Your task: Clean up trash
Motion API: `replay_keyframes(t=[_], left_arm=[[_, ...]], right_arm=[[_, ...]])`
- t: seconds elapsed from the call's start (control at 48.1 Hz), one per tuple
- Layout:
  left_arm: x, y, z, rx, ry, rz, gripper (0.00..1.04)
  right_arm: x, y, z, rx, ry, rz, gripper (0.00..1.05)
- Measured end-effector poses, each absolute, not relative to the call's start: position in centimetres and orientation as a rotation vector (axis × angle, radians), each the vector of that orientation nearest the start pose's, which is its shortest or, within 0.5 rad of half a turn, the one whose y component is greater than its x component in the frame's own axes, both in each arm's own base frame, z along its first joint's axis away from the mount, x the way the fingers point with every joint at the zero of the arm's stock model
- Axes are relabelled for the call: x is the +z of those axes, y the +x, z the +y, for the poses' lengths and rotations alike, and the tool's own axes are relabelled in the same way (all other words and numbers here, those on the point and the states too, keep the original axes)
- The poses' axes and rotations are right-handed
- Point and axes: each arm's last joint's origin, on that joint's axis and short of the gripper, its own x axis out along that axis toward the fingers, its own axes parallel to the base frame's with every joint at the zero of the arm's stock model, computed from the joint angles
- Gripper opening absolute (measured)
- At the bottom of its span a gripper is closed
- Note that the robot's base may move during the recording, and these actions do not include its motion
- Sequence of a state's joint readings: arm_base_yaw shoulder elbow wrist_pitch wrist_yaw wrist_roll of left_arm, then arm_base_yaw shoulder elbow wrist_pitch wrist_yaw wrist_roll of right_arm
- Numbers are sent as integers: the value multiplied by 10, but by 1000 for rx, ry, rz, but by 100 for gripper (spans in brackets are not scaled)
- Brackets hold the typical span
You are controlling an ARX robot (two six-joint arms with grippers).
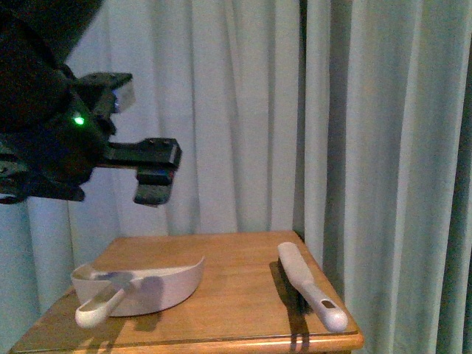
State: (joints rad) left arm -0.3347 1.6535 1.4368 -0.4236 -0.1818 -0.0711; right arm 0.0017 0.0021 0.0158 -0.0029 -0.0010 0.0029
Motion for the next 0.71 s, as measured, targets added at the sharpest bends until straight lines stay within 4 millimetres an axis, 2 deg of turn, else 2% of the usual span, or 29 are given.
replay_keyframes(t=[0.125,0.25,0.499,0.707], left_arm=[[291,370,-129,-118,119,685,97],[257,388,-124,-62,145,767,97],[241,399,-108,-6,135,807,97],[227,406,-107,1,138,827,97]], right_arm=[[168,97,0,3,2,-11,97],[168,97,0,3,2,-11,97],[168,97,0,3,2,-11,97],[168,97,0,3,3,-11,97]])
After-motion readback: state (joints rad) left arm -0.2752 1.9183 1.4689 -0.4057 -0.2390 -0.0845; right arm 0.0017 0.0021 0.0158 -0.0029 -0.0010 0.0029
